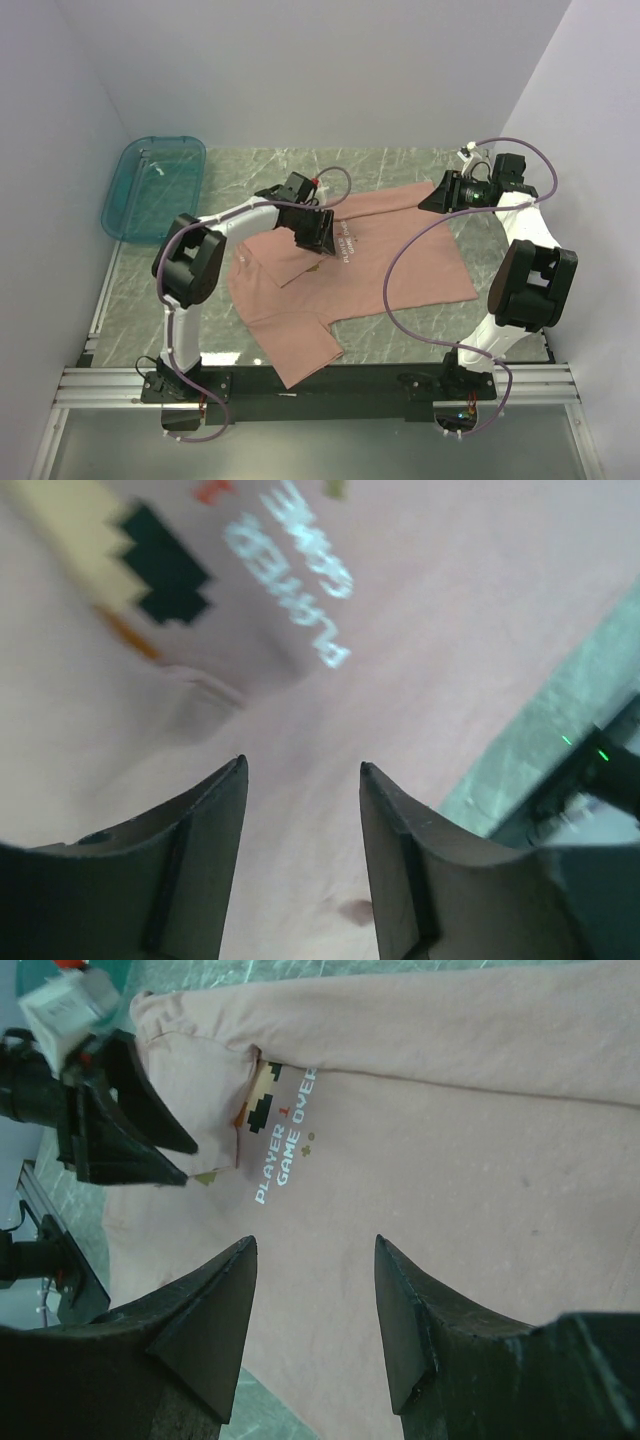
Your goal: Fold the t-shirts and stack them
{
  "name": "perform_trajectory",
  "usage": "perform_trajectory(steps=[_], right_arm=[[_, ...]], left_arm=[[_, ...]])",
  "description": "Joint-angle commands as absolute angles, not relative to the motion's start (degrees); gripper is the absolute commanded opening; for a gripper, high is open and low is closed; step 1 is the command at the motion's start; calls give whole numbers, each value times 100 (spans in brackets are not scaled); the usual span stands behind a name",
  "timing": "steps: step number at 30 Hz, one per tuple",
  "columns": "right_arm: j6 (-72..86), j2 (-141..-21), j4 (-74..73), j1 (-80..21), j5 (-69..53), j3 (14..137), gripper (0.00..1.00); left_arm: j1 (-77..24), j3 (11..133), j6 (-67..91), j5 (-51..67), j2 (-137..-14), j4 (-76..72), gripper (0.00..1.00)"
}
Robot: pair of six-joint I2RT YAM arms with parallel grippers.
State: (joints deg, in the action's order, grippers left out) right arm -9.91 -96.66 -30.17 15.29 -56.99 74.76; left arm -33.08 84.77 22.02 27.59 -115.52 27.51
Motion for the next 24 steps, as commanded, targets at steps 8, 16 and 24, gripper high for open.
perform_trajectory(steps=[8,16,24], right_arm=[[-1090,-9747,-3059,1573,-5590,7585,57],[-370,-10563,-3031,1564,-3737,8478,55],[148,-12091,-3454,1591,-3367,9922,50]], left_arm=[[-2026,6208,2978,1387,-8642,1007,66],[-484,4421,3954,2065,-7717,35,64],[-466,4359,3806,2013,-7787,-71,62]])
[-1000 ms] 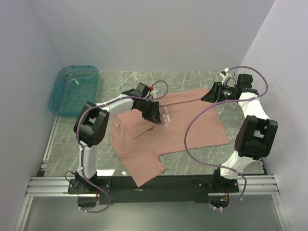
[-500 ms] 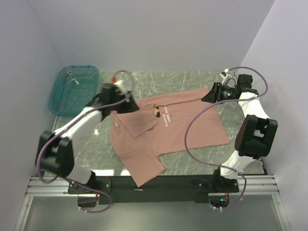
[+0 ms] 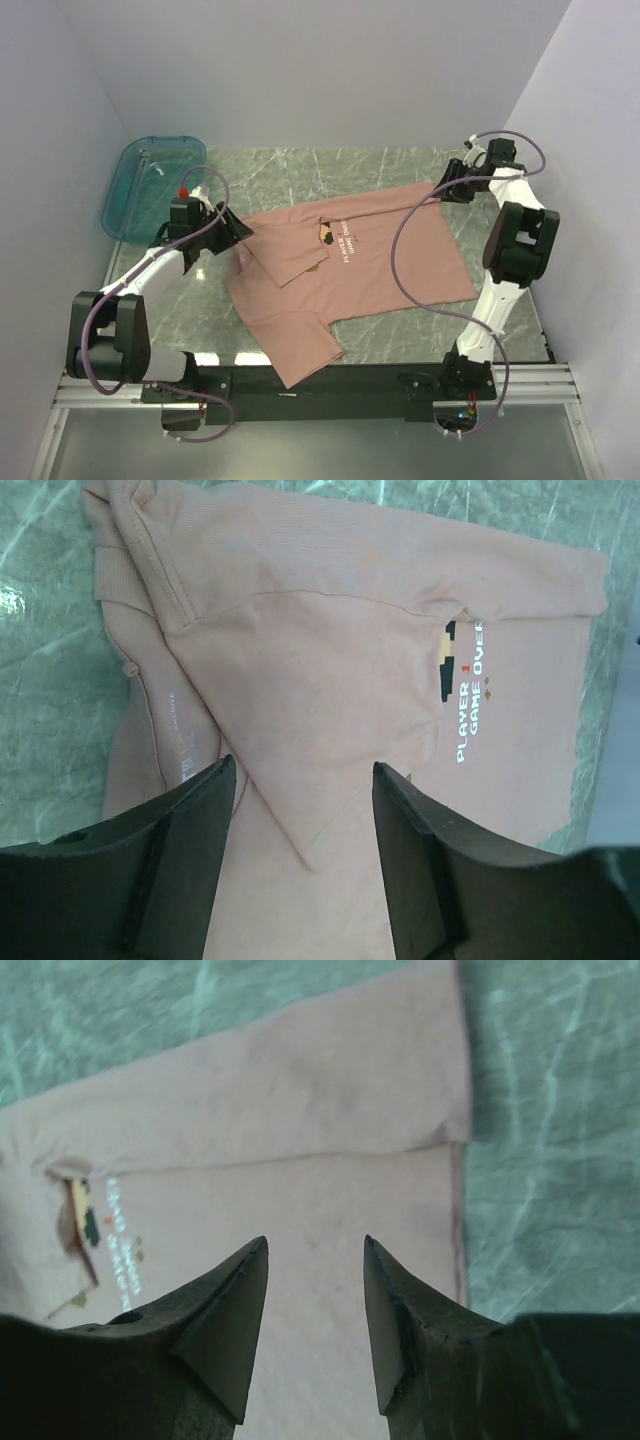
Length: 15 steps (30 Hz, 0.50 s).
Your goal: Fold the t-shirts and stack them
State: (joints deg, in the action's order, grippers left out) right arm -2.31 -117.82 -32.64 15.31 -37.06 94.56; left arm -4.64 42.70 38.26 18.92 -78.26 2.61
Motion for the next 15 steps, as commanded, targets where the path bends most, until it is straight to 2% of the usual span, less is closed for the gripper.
perform_trajectory(steps=[1,8,15], right_arm=[[271,-12181,-3428,1573,-3297,10132,50],[457,-12849,-3480,1564,-3032,10898,46],[580,-13280,-3454,1512,-3032,11144,44]], left_arm=[[-466,4333,3745,2013,-7778,-44,62],[-466,4096,3735,2065,-7576,-105,62],[-466,4061,3753,2109,-7602,-132,62]])
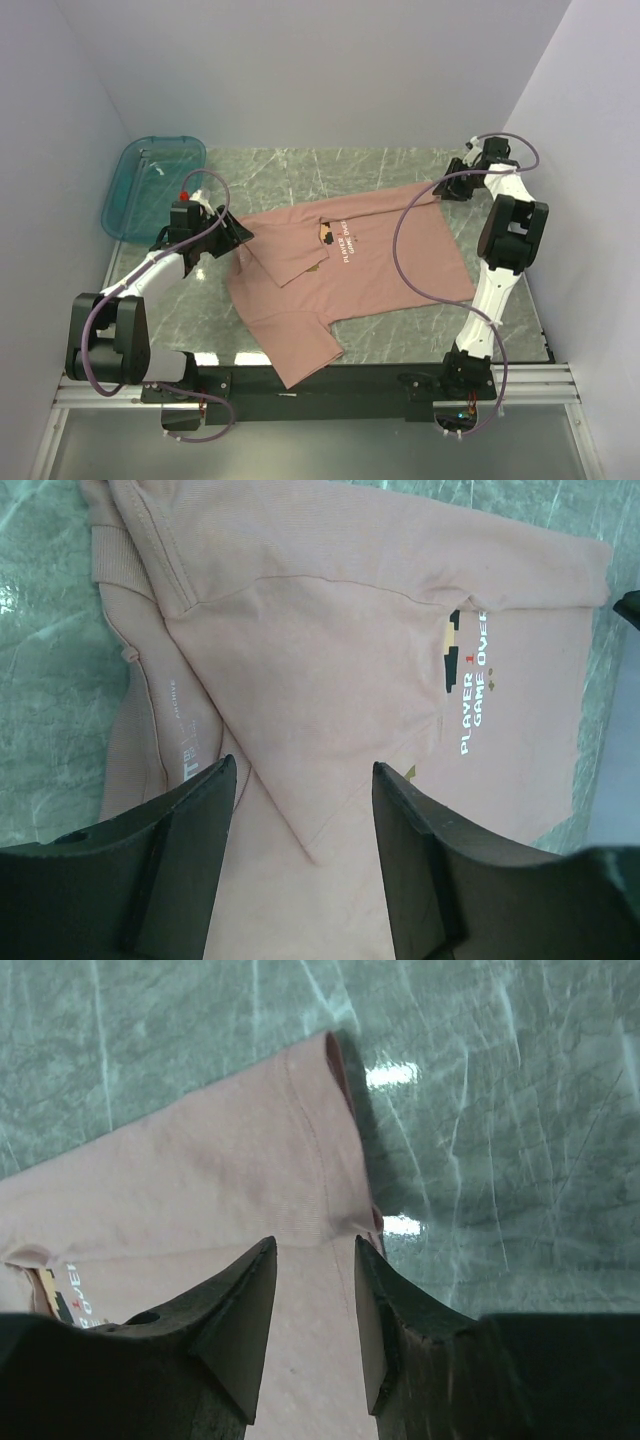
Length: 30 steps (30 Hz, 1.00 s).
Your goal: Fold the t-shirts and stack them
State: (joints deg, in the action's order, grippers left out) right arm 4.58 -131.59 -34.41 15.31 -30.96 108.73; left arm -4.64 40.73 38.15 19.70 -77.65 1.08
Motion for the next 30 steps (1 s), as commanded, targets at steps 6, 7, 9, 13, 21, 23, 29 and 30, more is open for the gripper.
perform_trajectory(steps=[6,7,9,13,21,23,29,30], right_arm=[[580,-13447,-3472,1450,-2980,11241,43],[580,-13456,-3463,1441,-2953,11241,42],[571,-13473,-3454,1441,-2936,11241,39],[598,-13535,-3445,1433,-2962,11267,35],[571,-13509,-3480,1433,-2988,11189,19],[536,-13334,-3410,1441,-2962,11075,14],[510,-12964,-3199,1494,-2909,10618,10],[492,-12938,-3208,1494,-2918,10548,10]], left_arm=[[-466,4034,3744,2118,-7629,-132,62],[-466,4034,3753,2118,-7638,-141,62],[-466,4052,3753,2127,-7646,-132,61],[-466,4060,3735,2127,-7646,-114,61],[-466,4069,3718,2109,-7647,-79,61],[-475,4069,3709,2092,-7629,-70,61],[-466,4078,3700,2100,-7603,-70,61],[-466,4078,3700,2092,-7594,-62,61]])
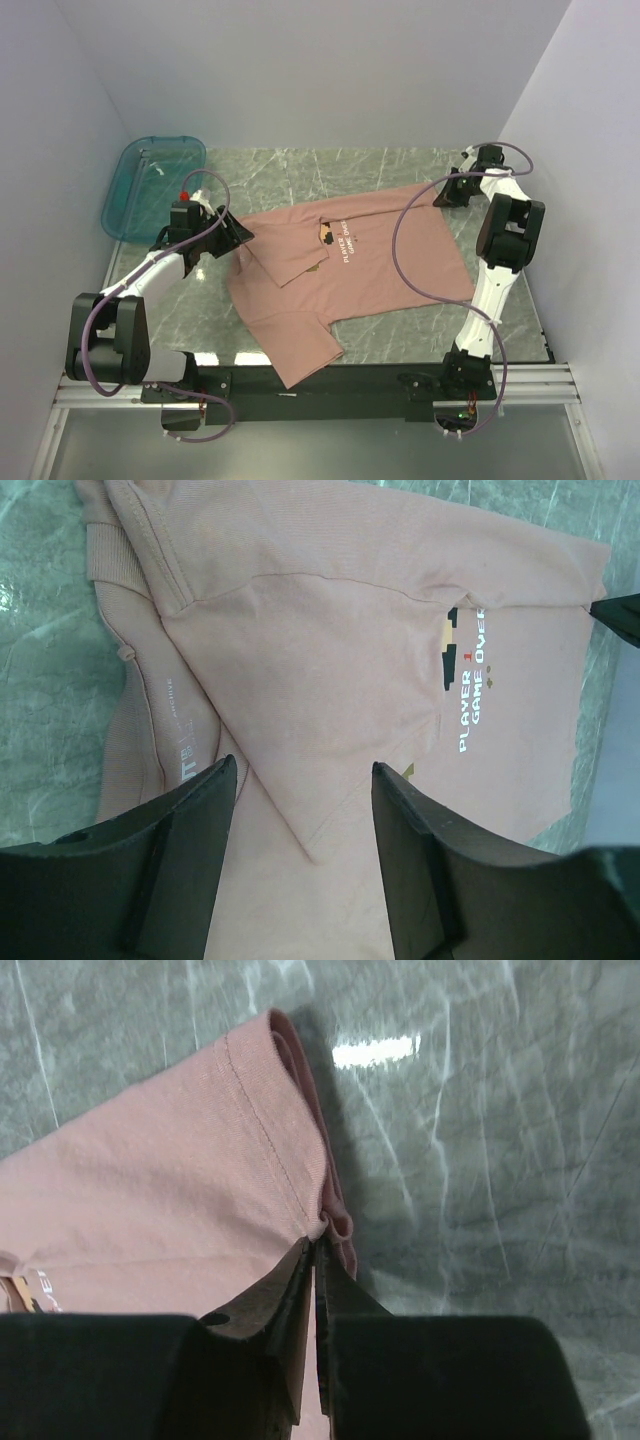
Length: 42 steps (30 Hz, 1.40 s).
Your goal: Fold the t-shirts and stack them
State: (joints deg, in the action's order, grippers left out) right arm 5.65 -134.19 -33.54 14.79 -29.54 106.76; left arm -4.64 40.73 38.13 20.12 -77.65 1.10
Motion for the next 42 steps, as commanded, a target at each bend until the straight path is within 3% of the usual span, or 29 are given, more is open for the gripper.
perform_trajectory(steps=[1,7,17,23,27,36,42], right_arm=[[483,-12911,-3199,1494,-2927,10503,10],[413,-12762,-3190,1503,-2900,10362,15],[44,-12288,-3138,1556,-2321,10248,43],[-544,-11770,-3076,1556,-2504,9775,57],[-1079,-11365,-3067,1547,-2952,9380,60],[-2362,-10231,-3182,1380,-4489,8166,61],[-2576,-9396,-2875,1248,-4851,7463,60]], left_arm=[[-475,4069,3700,2083,-7585,-62,61],[-475,4087,3683,2057,-7541,-44,61],[-466,4113,3647,1855,-7375,35,63],[-448,4148,3507,1574,-6918,369,71],[-308,4113,3559,1494,-6584,527,94],[-53,4034,3340,2223,-6223,896,91],[-53,4087,3261,2268,-6170,1099,87]])
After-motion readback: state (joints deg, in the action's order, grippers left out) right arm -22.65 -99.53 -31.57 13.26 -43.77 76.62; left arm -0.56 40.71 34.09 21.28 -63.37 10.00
